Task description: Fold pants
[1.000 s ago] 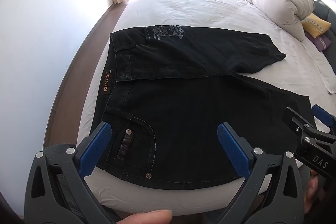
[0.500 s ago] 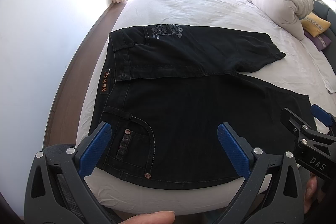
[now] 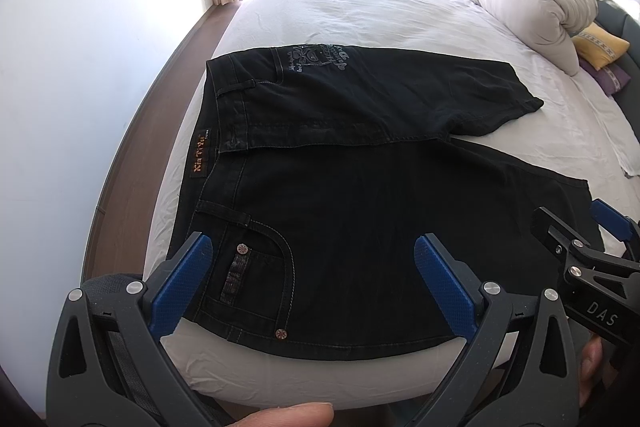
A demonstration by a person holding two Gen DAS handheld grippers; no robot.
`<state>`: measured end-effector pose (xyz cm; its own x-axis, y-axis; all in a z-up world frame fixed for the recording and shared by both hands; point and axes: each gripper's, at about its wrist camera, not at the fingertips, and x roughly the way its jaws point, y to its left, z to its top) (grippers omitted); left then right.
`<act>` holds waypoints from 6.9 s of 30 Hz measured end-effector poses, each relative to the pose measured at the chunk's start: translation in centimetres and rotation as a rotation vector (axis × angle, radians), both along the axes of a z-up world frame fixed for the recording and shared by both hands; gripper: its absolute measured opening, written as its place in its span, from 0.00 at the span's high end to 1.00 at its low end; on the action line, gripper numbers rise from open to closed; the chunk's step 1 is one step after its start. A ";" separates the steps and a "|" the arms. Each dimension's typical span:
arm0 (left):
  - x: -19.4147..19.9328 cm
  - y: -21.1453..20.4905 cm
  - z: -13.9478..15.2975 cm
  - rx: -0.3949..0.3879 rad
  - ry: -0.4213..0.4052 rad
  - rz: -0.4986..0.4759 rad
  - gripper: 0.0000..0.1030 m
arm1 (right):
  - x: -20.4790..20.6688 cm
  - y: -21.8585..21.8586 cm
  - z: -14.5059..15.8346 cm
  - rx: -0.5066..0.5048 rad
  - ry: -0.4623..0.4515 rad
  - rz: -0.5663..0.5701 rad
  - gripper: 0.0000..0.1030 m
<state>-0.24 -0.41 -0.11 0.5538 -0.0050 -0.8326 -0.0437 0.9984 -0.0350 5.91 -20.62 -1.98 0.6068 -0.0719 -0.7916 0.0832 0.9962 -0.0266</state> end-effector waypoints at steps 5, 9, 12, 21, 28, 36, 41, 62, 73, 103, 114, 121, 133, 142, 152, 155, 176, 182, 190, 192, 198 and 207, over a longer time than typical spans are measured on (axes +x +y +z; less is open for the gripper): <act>0.0 0.0 0.0 -0.001 0.000 0.000 0.00 | 0.0 0.0 -0.1 0.000 0.001 0.001 0.00; 0.0 0.0 0.0 -0.001 0.001 0.000 0.00 | 0.0 0.1 -0.1 0.000 0.002 0.000 0.00; 0.0 0.0 0.0 -0.001 0.001 0.000 0.00 | 0.0 0.1 -0.2 0.001 0.004 0.000 0.00; 0.0 0.0 0.0 -0.001 0.002 0.000 0.00 | 0.0 0.2 -0.3 0.001 0.006 0.001 0.00; 0.1 0.0 0.0 -0.001 0.004 0.000 0.00 | -0.1 0.2 -0.3 0.001 0.007 0.000 0.00; 0.1 0.0 0.0 -0.001 0.004 0.000 0.00 | -0.5 0.3 -1.0 0.002 0.011 0.003 0.00; 0.1 0.0 0.0 -0.002 0.005 0.000 0.00 | -0.4 0.3 -1.0 0.001 0.014 0.003 0.00; 0.7 0.6 -0.6 0.017 -0.023 -0.009 0.00 | 0.4 -0.1 -1.5 0.004 0.047 0.007 0.00; 14.0 4.2 -0.3 0.005 0.027 -0.297 0.00 | 4.9 -2.5 -2.0 0.102 0.044 0.165 0.00; 39.5 8.5 -9.8 -0.025 0.424 -0.616 0.73 | 24.1 -4.1 -4.2 0.157 0.084 0.650 0.37; 35.5 7.8 -7.6 0.112 0.247 -0.603 0.89 | 32.0 -2.5 -3.6 0.026 0.094 0.759 0.41; 32.1 6.6 -5.2 0.199 0.079 -0.605 0.89 | 36.5 0.5 -5.5 -0.107 0.157 0.888 0.50; 28.9 5.1 -4.4 0.264 -0.020 -0.648 0.89 | 38.5 5.2 -7.9 -0.279 0.282 1.118 0.58; 28.9 5.4 -4.6 0.244 -0.017 -0.650 0.89 | 39.0 5.3 -8.7 -0.257 0.346 1.138 0.90; 26.9 5.0 -2.8 0.198 -0.047 -0.628 0.89 | 36.3 5.4 -6.5 -0.215 0.251 1.051 0.96; 25.6 4.2 -2.4 0.190 -0.056 -0.636 0.89 | 34.4 5.7 -5.8 -0.197 0.212 1.035 0.96; 11.4 1.7 -2.3 0.125 -0.048 -0.719 0.89 | 14.6 1.5 -2.9 -0.110 0.130 0.963 0.96; 7.5 0.8 -4.6 0.135 0.010 -0.788 0.89 | 9.1 0.9 -3.9 -0.141 0.113 0.944 0.96; 3.0 0.1 -7.7 0.178 0.081 -0.871 0.89 | 1.9 2.2 -7.2 -0.212 0.117 0.944 0.96; 1.9 0.6 -8.2 0.177 0.096 -0.895 0.89 | 0.3 3.1 -8.1 -0.237 0.126 0.951 0.96; 1.0 0.6 -9.4 0.231 0.095 -0.935 0.89 | -1.8 4.7 -9.7 -0.254 0.128 0.938 0.96; -1.5 1.2 -9.1 0.207 0.116 -0.970 0.89 | -3.8 5.6 -11.4 -0.292 0.139 0.931 0.96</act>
